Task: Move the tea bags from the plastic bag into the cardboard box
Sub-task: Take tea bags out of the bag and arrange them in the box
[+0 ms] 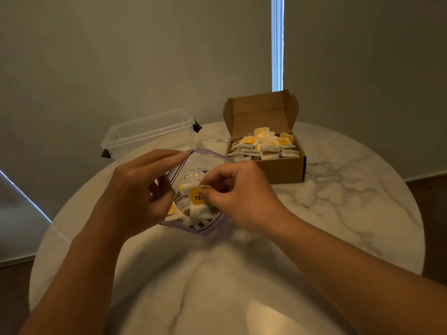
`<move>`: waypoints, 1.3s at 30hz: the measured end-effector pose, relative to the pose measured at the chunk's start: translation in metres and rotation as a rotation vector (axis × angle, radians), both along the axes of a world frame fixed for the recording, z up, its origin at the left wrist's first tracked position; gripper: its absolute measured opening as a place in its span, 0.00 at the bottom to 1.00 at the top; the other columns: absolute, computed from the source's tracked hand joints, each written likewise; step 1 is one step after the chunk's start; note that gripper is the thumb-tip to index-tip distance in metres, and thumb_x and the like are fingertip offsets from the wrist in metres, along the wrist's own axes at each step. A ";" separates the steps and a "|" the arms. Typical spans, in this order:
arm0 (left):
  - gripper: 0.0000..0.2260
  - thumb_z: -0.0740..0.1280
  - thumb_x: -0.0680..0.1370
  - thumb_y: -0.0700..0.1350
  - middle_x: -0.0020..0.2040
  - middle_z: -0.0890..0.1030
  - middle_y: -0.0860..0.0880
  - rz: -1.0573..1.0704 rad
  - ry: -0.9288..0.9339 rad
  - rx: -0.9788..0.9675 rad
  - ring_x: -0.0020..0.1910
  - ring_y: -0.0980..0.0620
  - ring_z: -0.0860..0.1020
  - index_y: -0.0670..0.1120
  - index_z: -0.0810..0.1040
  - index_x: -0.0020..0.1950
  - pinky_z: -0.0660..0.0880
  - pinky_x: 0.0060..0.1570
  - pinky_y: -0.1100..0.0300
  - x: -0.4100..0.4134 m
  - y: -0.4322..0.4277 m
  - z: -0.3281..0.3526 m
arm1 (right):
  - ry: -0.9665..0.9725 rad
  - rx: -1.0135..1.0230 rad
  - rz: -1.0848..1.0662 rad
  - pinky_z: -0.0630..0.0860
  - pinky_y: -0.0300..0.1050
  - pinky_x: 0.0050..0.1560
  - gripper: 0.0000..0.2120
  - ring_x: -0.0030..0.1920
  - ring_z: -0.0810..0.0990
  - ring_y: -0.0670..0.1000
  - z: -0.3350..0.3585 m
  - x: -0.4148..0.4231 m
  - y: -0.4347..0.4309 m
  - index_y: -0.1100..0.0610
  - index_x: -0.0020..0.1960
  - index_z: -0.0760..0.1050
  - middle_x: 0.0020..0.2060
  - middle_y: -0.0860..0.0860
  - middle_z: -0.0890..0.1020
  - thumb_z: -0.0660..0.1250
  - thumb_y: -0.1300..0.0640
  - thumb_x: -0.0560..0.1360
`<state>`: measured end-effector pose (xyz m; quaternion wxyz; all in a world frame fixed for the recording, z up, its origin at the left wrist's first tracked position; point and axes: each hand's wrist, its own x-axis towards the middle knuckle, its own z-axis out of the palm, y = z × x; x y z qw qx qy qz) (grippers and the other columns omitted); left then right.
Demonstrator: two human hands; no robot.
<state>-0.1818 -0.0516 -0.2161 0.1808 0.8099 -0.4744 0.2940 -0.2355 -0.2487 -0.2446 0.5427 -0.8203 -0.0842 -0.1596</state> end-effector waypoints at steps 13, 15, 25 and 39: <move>0.23 0.67 0.71 0.35 0.60 0.79 0.50 -0.004 -0.003 -0.033 0.47 0.58 0.77 0.43 0.77 0.66 0.77 0.34 0.64 0.000 0.000 0.000 | -0.120 0.058 -0.002 0.83 0.44 0.42 0.05 0.41 0.84 0.45 0.021 0.001 -0.006 0.54 0.49 0.83 0.40 0.47 0.85 0.73 0.60 0.74; 0.23 0.66 0.70 0.34 0.60 0.79 0.50 -0.009 0.002 -0.039 0.47 0.58 0.76 0.43 0.77 0.66 0.77 0.34 0.64 -0.001 -0.001 0.000 | -0.120 -0.010 -0.001 0.83 0.42 0.43 0.06 0.41 0.83 0.44 0.020 0.003 -0.003 0.53 0.50 0.83 0.41 0.47 0.85 0.73 0.59 0.74; 0.23 0.68 0.70 0.35 0.60 0.80 0.47 0.010 0.001 -0.031 0.47 0.54 0.78 0.42 0.77 0.65 0.75 0.36 0.71 -0.001 0.000 0.001 | -0.087 -0.493 -0.032 0.80 0.46 0.53 0.10 0.50 0.81 0.49 0.021 0.011 0.008 0.53 0.56 0.83 0.50 0.51 0.85 0.72 0.56 0.75; 0.22 0.68 0.70 0.36 0.60 0.80 0.46 0.009 -0.009 -0.025 0.47 0.54 0.78 0.41 0.77 0.65 0.76 0.35 0.67 -0.002 -0.001 0.001 | 0.004 -0.956 0.008 0.71 0.42 0.45 0.22 0.57 0.76 0.54 0.033 0.006 0.012 0.55 0.67 0.74 0.59 0.54 0.78 0.70 0.65 0.74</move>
